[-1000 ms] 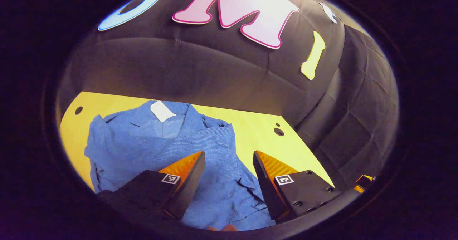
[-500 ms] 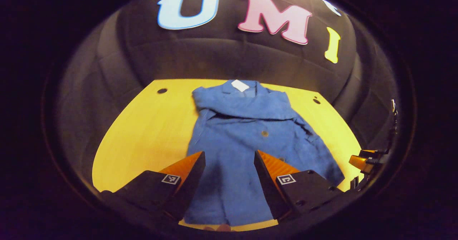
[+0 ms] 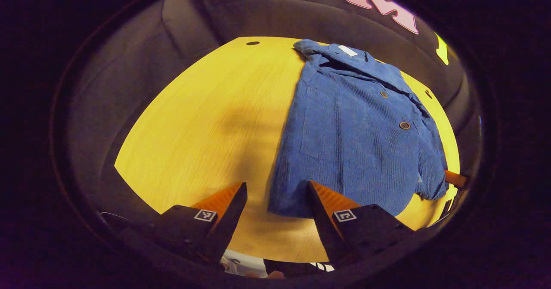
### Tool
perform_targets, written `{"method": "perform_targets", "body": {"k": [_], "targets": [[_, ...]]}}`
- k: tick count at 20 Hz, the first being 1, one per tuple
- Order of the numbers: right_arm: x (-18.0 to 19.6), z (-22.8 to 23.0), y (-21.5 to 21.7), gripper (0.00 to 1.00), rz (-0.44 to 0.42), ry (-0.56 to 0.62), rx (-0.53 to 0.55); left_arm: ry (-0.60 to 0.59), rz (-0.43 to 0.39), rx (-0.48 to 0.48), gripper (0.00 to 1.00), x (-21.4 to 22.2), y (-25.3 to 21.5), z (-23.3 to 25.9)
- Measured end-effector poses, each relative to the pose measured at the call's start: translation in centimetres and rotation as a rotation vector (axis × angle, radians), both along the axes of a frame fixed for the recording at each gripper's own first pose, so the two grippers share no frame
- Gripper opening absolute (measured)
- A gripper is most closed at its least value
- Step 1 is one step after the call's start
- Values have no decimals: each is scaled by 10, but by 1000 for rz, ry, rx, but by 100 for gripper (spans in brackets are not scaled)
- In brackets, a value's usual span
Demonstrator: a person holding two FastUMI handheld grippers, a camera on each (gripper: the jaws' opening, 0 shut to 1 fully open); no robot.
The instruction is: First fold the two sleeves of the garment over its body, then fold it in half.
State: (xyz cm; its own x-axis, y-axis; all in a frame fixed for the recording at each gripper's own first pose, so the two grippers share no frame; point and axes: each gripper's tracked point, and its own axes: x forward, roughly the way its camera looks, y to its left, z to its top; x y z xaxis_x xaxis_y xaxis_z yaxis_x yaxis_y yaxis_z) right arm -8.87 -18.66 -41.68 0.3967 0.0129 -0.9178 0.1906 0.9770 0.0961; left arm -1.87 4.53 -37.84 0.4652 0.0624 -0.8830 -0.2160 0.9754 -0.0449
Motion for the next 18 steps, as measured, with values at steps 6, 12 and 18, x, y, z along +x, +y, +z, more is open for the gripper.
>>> {"method": "perform_targets", "body": {"k": [6,12,18], "targets": [[-1,-2,5,99,89,9,-58,8,-65,-2,74,6,-16,2],[8,-2,27,4,53,13,3,4,-91,-11,7,12,-37,1],[19,4,52,1,100,4,171,-26,-94,-137,0,16,-55,7]]}}
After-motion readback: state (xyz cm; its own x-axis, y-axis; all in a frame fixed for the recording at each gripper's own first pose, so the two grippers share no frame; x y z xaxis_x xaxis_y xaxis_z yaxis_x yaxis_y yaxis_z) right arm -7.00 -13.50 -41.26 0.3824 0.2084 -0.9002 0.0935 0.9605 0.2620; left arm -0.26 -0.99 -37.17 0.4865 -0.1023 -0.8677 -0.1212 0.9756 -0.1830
